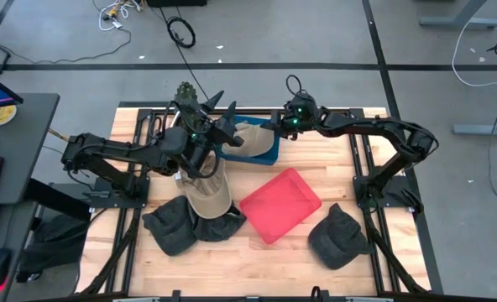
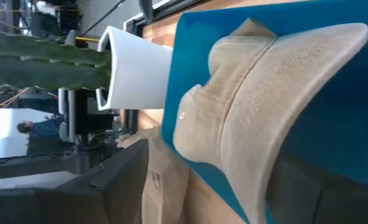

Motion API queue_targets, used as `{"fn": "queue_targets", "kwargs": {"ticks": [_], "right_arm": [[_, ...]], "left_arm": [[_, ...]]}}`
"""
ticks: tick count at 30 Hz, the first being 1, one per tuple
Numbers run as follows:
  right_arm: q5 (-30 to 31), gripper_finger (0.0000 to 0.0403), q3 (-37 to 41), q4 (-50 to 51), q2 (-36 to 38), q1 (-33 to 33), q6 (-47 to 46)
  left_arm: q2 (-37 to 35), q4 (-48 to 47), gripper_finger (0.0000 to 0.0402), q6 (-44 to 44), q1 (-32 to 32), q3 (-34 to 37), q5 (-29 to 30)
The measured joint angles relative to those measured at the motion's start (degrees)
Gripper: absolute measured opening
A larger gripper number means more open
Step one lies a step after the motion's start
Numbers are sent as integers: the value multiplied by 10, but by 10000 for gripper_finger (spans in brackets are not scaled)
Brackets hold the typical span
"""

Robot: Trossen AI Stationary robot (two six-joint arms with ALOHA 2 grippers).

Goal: Pick & Place hat
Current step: Put the top brown cap into the blue bin, then put the brown cap into the blue bin

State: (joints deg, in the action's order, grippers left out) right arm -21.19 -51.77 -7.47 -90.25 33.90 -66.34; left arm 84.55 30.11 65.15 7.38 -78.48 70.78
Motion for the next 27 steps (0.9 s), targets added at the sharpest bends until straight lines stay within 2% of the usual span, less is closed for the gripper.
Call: {"fn": "queue_targets", "kwargs": {"ticks": [12, 18, 24, 27], "right_arm": [[-23, 270, 0, 138, 62, 10, 58], [19, 259, 0, 196, 106, 20, 106], [20, 242, 0, 218, 140, 34, 129], [9, 233, 0, 218, 163, 35, 138]], "left_arm": [[0, 0, 210, 1, 0, 0, 1], [0, 0, 210, 1, 0, 0, 1], [0, -3, 210, 0, 0, 0, 1], [0, -5, 210, -4, 0, 0, 23]]}}
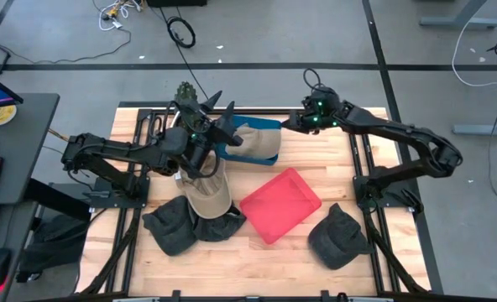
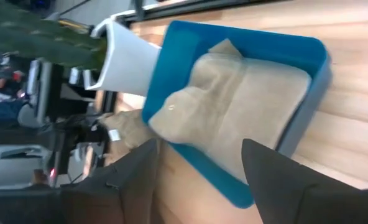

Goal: Pick & Place hat
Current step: Put the brown cap into the blue bin

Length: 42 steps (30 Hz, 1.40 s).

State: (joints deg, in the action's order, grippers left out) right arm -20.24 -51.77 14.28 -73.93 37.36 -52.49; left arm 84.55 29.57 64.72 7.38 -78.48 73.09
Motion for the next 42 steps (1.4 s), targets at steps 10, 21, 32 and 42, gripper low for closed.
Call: {"fn": "queue_targets", "kwargs": {"ticks": [10, 21, 32, 42], "right_arm": [[-3, 212, 0, 24, 56, 1, 87], [-17, 210, 0, 30, 56, 1, 118], [-84, 210, 0, 30, 56, 1, 156], [-94, 210, 0, 52, 56, 1, 190]], "left_arm": [[0, -144, 210, -106, 31, 0, 83], [0, -275, 210, -368, 67, 0, 31], [0, -413, 210, -637, 57, 0, -133], [18, -640, 193, -976, 17, 0, -268]]}}
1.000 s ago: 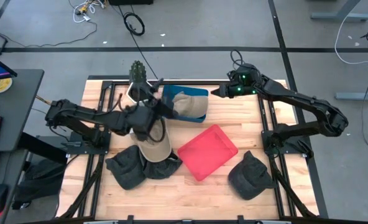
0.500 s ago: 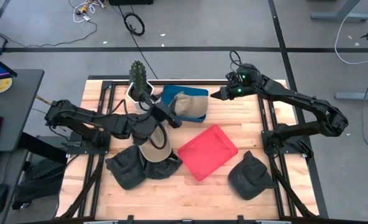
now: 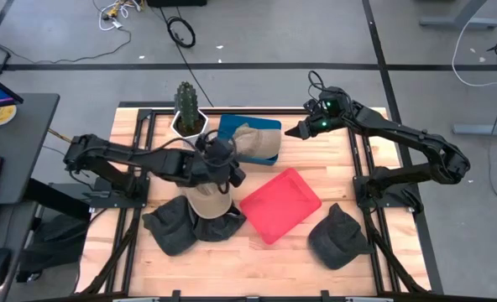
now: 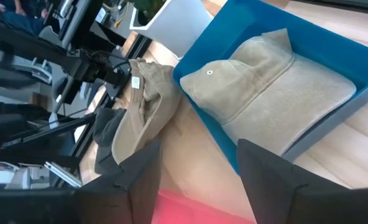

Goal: Pick & Place hat
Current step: Put the brown cap into the blue bin

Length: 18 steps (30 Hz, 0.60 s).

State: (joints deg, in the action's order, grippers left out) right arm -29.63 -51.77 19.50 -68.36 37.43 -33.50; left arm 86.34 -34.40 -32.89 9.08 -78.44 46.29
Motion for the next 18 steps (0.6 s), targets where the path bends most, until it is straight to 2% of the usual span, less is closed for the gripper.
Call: {"fn": "queue_targets", "kwargs": {"ticks": [3, 6, 14, 18], "right_arm": [[0, 210, 0, 3, 0, 0, 2], [0, 210, 0, 3, 0, 0, 3], [2, 210, 0, 10, 0, 0, 6], [2, 210, 0, 13, 0, 0, 5]], "left_arm": [[12, -34, 193, -86, -20, 0, -71], [34, -42, 193, -158, -35, 0, -107], [91, -64, 192, -253, -61, 0, -241], [101, -88, 192, -280, -67, 0, -279]]}}
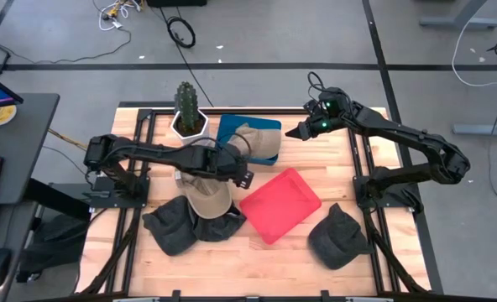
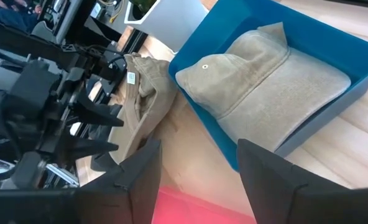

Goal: Pick & Place hat
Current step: Put the brown cap into the blue bin

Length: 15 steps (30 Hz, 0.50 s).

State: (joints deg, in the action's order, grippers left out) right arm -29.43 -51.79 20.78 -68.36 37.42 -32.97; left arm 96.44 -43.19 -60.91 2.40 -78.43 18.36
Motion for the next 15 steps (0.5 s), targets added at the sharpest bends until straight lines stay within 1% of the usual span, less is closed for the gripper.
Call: {"fn": "queue_targets", "kwargs": {"ticks": [2, 6, 10, 12, 15], "right_arm": [[0, 210, 0, 0, 0, 0, -2], [0, 210, 0, 4, 0, 0, -1], [0, 210, 0, 4, 0, 0, 6], [0, 210, 0, 4, 0, 0, 12], [0, 210, 0, 5, 0, 0, 24]], "left_arm": [[0, -2, 192, -2, 0, -1, -19], [-1, -47, 190, -31, 0, 0, -76], [-2, -78, 175, -45, 8, 0, -121], [-2, -82, 162, -28, 15, 0, -136], [-2, -81, 141, 29, 34, 0, -142]]}}
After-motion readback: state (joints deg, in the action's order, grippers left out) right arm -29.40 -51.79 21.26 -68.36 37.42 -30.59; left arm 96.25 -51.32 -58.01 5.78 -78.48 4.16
